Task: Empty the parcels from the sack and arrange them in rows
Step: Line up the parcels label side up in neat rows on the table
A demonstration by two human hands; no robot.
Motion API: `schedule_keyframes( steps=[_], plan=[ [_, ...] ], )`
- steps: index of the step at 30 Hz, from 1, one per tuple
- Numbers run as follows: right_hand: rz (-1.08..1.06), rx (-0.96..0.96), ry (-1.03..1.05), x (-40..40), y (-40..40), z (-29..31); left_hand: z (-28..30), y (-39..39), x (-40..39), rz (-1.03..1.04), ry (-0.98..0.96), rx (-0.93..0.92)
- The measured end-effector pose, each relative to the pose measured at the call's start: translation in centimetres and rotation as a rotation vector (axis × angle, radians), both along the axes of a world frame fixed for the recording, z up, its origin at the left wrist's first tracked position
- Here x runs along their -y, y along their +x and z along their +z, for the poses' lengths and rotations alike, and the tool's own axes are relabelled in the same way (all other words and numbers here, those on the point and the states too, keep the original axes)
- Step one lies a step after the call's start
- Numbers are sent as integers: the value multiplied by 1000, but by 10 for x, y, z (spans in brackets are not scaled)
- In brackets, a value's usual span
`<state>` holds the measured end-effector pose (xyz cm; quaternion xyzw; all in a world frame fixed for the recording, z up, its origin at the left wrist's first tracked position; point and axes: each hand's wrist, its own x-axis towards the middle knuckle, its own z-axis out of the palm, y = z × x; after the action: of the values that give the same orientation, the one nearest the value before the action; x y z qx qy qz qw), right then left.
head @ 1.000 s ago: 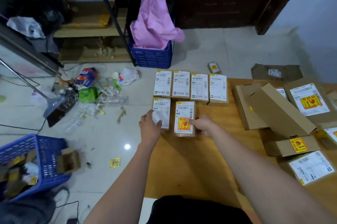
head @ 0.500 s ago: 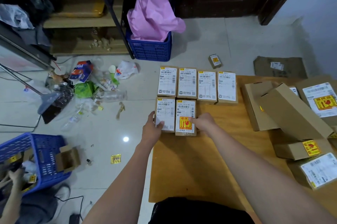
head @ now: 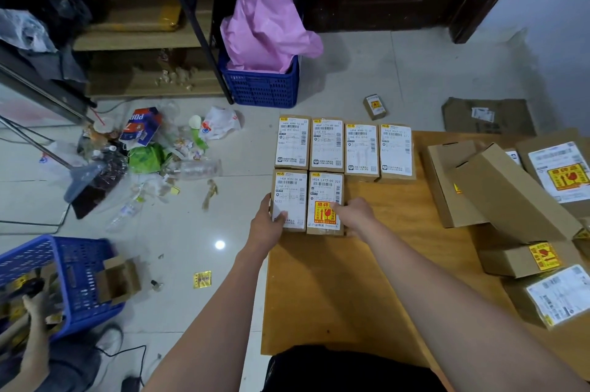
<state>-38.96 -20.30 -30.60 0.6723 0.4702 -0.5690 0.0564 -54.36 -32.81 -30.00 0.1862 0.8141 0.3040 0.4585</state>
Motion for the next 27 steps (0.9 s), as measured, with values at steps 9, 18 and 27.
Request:
schedule_keyframes(
  steps=[9, 18, 27],
  plan=[
    [48, 6, 38, 2, 10, 19, 11, 3, -4, 3, -6, -136],
    [46, -15, 125, 0, 41, 52, 39, 34, -19, -19, 79, -270],
    [47, 10, 215, -10, 109, 83, 68, 121, -46, -210, 141, -219]
  ],
)
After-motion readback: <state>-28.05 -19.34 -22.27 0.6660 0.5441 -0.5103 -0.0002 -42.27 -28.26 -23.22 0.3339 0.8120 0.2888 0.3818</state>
